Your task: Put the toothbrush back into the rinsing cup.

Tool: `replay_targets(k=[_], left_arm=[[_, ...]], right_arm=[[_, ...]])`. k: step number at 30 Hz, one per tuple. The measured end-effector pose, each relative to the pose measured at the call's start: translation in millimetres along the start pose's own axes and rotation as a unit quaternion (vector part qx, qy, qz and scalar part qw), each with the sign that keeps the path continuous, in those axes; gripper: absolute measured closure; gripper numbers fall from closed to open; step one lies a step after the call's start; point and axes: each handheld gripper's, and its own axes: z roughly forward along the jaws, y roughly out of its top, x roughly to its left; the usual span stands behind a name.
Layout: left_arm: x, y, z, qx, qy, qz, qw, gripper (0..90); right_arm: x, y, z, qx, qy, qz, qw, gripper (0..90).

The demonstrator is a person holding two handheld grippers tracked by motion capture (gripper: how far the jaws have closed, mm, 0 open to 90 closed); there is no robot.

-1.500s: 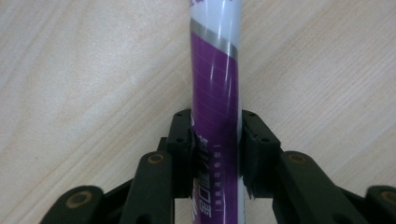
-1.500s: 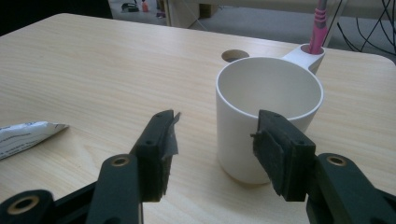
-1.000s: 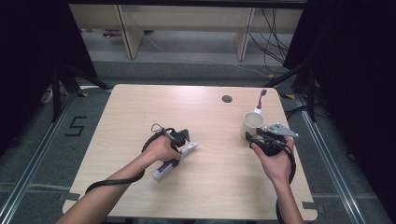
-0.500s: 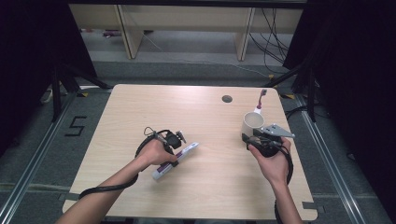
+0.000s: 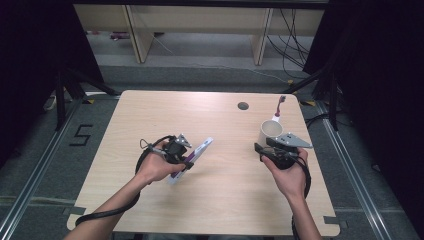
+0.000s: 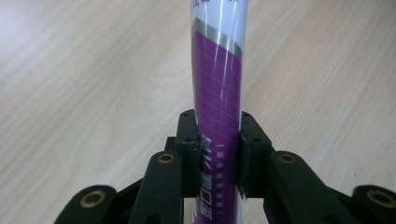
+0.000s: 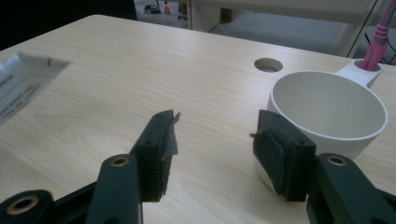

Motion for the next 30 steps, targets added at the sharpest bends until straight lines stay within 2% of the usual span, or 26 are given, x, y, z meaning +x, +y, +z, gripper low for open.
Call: replay_targets(k=[1,2,3,4,7,8,10,11,12,14,15,16,17,18,20,23,25,27,28,29,30], left_arm=[[-0.3,-0.8,-1.1,-0.014,0.008,-0.006,0.9998,73.9],[-0.8,-1.1,-3.8,-0.019,0.008,-0.009,0.9998,73.9],[-0.8,-1.7,-5.7,-0.029,0.009,-0.011,0.9995,74.0],[-0.4,-2.0,-8.0,-0.035,0.012,-0.01,0.9993,73.9],[0.2,-3.4,-12.5,-0.072,0.017,-0.014,0.9972,74.0],[0.5,-4.1,-13.4,-0.091,0.022,-0.018,0.9954,74.0],[1.2,-4.9,-16.7,-0.12,0.02,-0.014,0.9924,73.9],[1.4,-5.7,-18.2,-0.138,0.018,-0.021,0.9901,73.9],[1.9,-5.8,-20.0,-0.149,0.019,-0.024,0.9883,73.9],[1.9,-6.3,-23.2,-0.178,0.027,-0.025,0.9833,73.9],[1.6,-6.0,-24.1,-0.198,0.026,-0.031,0.9794,73.9],[1.6,-6.0,-26.5,-0.21,0.031,-0.031,0.9768,73.9],[2.0,-6.0,-27.2,-0.228,0.03,-0.03,0.9727,73.9],[1.7,-6.0,-28.9,-0.239,0.033,-0.028,0.9701,73.9],[0.8,-6.5,-30.4,-0.27,0.039,-0.03,0.9617,73.9],[-0.4,-6.7,-31.3,-0.299,0.038,-0.037,0.9526,73.9],[-0.9,-7.0,-31.8,-0.312,0.036,-0.039,0.9487,73.9],[-1.0,-7.3,-32.3,-0.328,0.04,-0.034,0.9433,73.9],[-1.2,-7.4,-32.7,-0.335,0.041,-0.035,0.9405,73.9],[-1.5,-7.7,-32.7,-0.349,0.043,-0.037,0.9354,73.8],[-1.5,-7.9,-33.3,-0.357,0.046,-0.038,0.9324,73.8]], right_arm=[[-0.7,1.1,0.0,0.001,0.005,-0.007,1.0,47.9],[-0.2,1.5,0.1,0.0,0.006,-0.008,1.0,47.9],[2.0,1.6,0.0,0.0,0.003,0.001,1.0,47.8],[2.4,1.8,0.1,0.001,0.005,-0.001,1.0,47.9],[0.9,2.4,1.7,-0.008,-0.003,-0.021,0.9997,47.8],[1.3,2.5,2.0,-0.007,-0.002,-0.021,0.9998,47.8],[3.5,2.5,1.9,0.0,0.011,-0.01,0.9999,47.8],[5.8,2.4,1.5,0.004,0.01,0.0,0.9999,47.8],[5.5,2.2,2.2,-0.001,0.01,-0.007,0.9999,47.8],[7.2,2.1,2.0,-0.002,0.01,0.001,0.9999,47.8],[7.2,2.3,2.2,-0.002,0.007,-0.003,1.0,47.9],[6.3,2.6,2.4,-0.005,0.007,-0.014,0.9999,47.8],[6.0,3.1,2.2,-0.004,0.009,-0.018,0.9998,47.9],[6.5,3.1,1.8,-0.004,0.011,-0.016,0.9998,47.9],[7.3,2.9,2.2,-0.007,0.011,-0.016,0.9998,47.9],[7.4,2.8,2.3,-0.008,0.012,-0.023,0.9996,47.9],[8.4,2.7,2.5,-0.01,0.012,-0.021,0.9996,47.9],[9.4,2.3,3.3,-0.016,0.017,-0.023,0.9995,47.9],[11.1,2.4,2.5,-0.008,0.02,-0.015,0.9997,47.9],[11.3,2.2,2.5,-0.012,0.019,-0.023,0.9995,47.9],[12.1,1.6,3.0,-0.018,0.016,-0.03,0.9993,47.9]])
